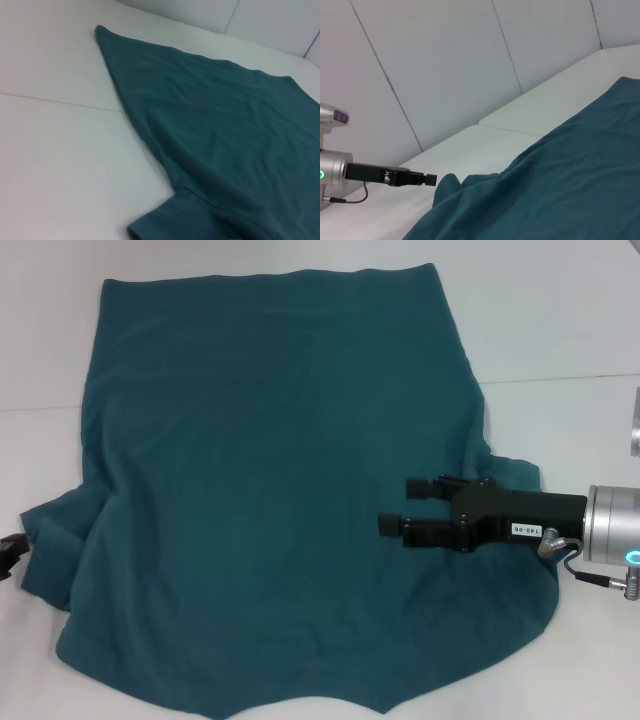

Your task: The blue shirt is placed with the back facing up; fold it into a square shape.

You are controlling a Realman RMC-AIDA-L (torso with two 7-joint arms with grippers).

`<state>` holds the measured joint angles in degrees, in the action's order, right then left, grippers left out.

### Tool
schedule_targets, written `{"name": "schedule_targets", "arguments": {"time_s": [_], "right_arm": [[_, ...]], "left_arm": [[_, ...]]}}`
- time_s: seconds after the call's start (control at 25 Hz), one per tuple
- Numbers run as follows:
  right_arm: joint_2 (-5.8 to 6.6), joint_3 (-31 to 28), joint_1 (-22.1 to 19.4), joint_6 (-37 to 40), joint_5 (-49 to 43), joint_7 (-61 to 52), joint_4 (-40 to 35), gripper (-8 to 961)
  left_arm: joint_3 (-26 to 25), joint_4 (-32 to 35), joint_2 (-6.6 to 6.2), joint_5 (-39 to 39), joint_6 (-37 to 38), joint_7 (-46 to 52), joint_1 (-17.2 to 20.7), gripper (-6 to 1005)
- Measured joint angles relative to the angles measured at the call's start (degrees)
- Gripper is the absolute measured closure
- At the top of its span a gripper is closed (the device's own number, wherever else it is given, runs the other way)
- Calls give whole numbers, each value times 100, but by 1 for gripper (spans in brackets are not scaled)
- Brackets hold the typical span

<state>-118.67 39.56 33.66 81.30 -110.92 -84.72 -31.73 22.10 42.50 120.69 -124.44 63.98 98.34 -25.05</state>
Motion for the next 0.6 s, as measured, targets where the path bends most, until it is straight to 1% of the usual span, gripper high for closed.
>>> {"name": "schedule_targets", "arguments": {"time_s": [0.4, 0.6], "right_arm": [[-7, -32, 0, 0, 0, 6, 0, 24], [-7, -31, 1, -1, 0, 17, 6, 24]], "left_arm": [[27, 81, 10, 18, 84, 44, 35, 963], [-1, 97, 16, 50, 119, 52, 20, 946]]}}
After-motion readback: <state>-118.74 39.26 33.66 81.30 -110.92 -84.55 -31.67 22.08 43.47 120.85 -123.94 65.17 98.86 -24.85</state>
